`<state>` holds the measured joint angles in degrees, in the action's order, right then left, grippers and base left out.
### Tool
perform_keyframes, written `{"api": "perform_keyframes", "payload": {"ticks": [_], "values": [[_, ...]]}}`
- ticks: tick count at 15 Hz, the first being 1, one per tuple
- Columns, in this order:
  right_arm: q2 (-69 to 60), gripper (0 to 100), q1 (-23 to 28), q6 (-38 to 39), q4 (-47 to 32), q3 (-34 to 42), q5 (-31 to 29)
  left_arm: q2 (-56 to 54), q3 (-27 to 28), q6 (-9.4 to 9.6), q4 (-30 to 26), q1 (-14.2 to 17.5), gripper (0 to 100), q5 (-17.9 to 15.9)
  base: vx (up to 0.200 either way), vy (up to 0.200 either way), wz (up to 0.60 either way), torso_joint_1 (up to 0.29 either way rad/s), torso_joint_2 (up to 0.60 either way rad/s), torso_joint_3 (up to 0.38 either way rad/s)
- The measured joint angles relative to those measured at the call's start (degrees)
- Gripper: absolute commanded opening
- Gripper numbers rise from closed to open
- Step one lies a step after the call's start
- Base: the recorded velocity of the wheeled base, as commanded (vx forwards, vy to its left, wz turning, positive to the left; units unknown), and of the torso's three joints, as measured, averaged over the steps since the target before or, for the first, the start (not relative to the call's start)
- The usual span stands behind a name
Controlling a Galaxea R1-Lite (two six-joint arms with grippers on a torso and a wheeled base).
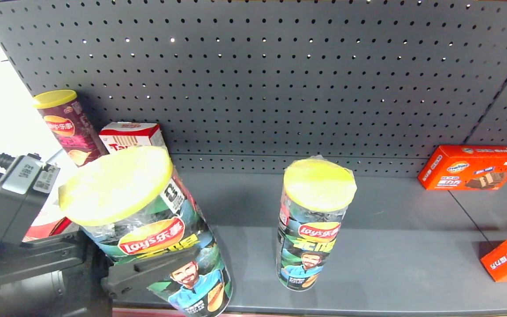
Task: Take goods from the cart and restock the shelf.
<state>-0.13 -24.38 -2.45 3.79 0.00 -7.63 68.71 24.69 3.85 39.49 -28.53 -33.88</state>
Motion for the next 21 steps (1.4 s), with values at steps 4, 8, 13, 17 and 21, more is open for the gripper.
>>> {"api": "perform_keyframes", "payload": {"ticks": [4, 8, 13, 17, 21], "values": [[0.00, 100, -0.20, -0.17, -1.91, 0.00, 10.78, -0.16, -1.26, -0.02, 0.04, 0.13, 0, -2.94, 0.000, 0.000, 0.00, 0.000, 0.00, 0.000], [0.00, 100, -0.20, 1.52, -3.66, 0.00, 5.42, -0.52, -1.57, 0.05, 0.00, 0.13, 0, -3.15, 0.000, 0.000, 0.00, 0.000, 0.00, 0.000], [0.00, 100, -0.20, 1.77, -3.63, 0.00, 5.36, -0.96, -1.16, -0.29, -0.21, 0.06, 0, -3.89, 0.000, 0.000, 0.00, 0.000, 0.00, 0.000], [0.00, 100, -0.20, 1.79, -3.63, 0.00, 5.34, 2.07, 4.74, -2.46, -0.73, 2.01, 0, -6.81, 0.000, 0.000, 0.00, 0.000, 0.00, 0.000], [0.02, 100, -0.21, 1.77, -3.63, 0.00, 5.34, 7.40, 11.06, -1.65, -0.93, 3.94, 0, -6.57, 0.000, 0.000, 0.00, 0.000, 0.00, 0.000]]}}
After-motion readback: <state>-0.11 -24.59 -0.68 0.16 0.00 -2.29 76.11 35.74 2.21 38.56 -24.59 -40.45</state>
